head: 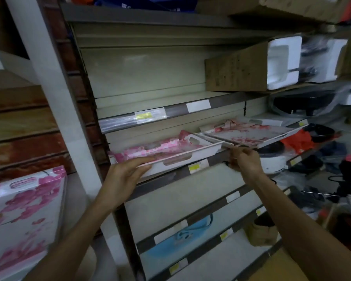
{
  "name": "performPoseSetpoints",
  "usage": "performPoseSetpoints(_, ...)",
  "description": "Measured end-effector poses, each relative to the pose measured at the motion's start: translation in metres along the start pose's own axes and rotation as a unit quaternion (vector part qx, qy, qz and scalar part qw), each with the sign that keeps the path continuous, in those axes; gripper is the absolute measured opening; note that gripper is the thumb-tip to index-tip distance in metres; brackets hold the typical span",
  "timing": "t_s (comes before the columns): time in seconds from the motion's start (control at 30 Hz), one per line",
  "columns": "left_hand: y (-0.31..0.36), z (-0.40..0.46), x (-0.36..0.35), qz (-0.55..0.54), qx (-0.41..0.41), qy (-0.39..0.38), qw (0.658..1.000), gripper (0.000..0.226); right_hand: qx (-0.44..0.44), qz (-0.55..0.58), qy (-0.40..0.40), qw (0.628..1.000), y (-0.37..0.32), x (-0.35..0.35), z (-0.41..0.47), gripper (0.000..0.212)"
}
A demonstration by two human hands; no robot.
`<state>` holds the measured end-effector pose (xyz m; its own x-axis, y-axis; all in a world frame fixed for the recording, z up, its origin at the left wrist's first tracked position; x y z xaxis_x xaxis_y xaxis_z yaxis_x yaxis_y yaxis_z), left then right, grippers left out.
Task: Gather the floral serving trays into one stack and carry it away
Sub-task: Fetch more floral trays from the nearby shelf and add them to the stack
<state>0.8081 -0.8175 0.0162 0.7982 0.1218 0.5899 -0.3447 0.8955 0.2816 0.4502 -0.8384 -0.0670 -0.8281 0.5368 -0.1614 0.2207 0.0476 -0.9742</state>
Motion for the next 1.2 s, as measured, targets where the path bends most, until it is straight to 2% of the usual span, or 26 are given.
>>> performPoseSetpoints(0.1, 0.013, -0.004, 0.015, 0.0, -0.008, 0.003, 1.0, 0.03, -0.106, 0.042, -0.113, 0.987, 0.022, -0.029, 0.009, 0.015)
performPoseSetpoints(0.2, 0.024, -0.01, 0.025, 0.002, -0.01, 0.006, 1.0, 0.029, -0.182, 0.086, -0.189, 0.961, 0.041, -0.058, 0.013, 0.02)
performPoseSetpoints(0.37, 0.033, -0.022, 0.033, -0.016, 0.006, -0.014, 1.0, 0.029, -0.247, 0.117, -0.271, 0.923, 0.054, -0.106, 0.014, 0.046)
performPoseSetpoints(0.47, 0.035, -0.031, 0.032, -0.034, 0.028, -0.032, 0.999, 0.03, -0.247, 0.063, -0.286, 0.923, 0.058, -0.119, 0.026, 0.076)
performPoseSetpoints(0.5, 0.035, -0.035, 0.032, -0.039, 0.036, -0.038, 0.998, 0.03, -0.249, 0.039, -0.3, 0.92, 0.059, -0.126, 0.029, 0.07)
performPoseSetpoints(0.57, 0.034, -0.042, 0.031, -0.046, 0.049, -0.048, 0.997, 0.029, -0.216, -0.049, -0.26, 0.94, 0.05, -0.125, 0.034, 0.026)
performPoseSetpoints(0.6, 0.034, -0.045, 0.032, -0.046, 0.055, -0.05, 0.996, 0.029, -0.182, -0.105, -0.233, 0.95, 0.043, -0.124, 0.038, 0.014)
performPoseSetpoints(0.67, 0.034, -0.047, 0.034, -0.047, 0.064, -0.054, 0.995, 0.028, -0.149, -0.191, -0.194, 0.951, 0.038, -0.12, 0.043, 0.011)
performPoseSetpoints(0.73, 0.036, -0.05, 0.034, -0.046, 0.069, -0.065, 0.994, 0.028, -0.145, -0.214, -0.164, 0.952, 0.038, -0.113, 0.042, 0.018)
performPoseSetpoints(0.87, 0.039, -0.066, 0.02, -0.112, 0.107, -0.141, 0.978, 0.028, -0.177, -0.121, -0.175, 0.961, 0.044, -0.101, 0.013, 0.021)
performPoseSetpoints(0.93, 0.041, -0.075, 0.013, -0.161, 0.128, -0.153, 0.967, 0.035, -0.161, -0.078, -0.167, 0.97, 0.047, -0.094, 0.013, 0.022)
performPoseSetpoints(1.0, 0.034, -0.078, 0.015, -0.159, 0.155, -0.09, 0.971, 0.032, -0.133, -0.062, -0.146, 0.978, 0.047, -0.085, 0.01, 0.025)
performPoseSetpoints(1.1, 0.008, -0.086, 0.027, -0.09, 0.224, 0.068, 0.968, 0.023, -0.125, -0.045, -0.148, 0.98, 0.056, -0.074, -0.011, 0.025)
performPoseSetpoints(1.2, -0.023, -0.111, 0.031, -0.027, 0.312, 0.126, 0.942, 0.028, -0.122, -0.025, -0.161, 0.979, 0.07, -0.068, -0.031, 0.021)
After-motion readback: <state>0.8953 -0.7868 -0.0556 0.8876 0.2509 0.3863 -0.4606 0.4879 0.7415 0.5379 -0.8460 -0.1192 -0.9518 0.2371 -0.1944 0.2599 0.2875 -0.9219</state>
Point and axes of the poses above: each hand's wrist, its own z-axis towards the middle knuckle, its own x-axis out of the back of the hand, y = z × x, the point moved 8 cm from there along z, towards the middle knuckle, and after that the axes turned 13 degrees about -x, right-handed, at the moved point
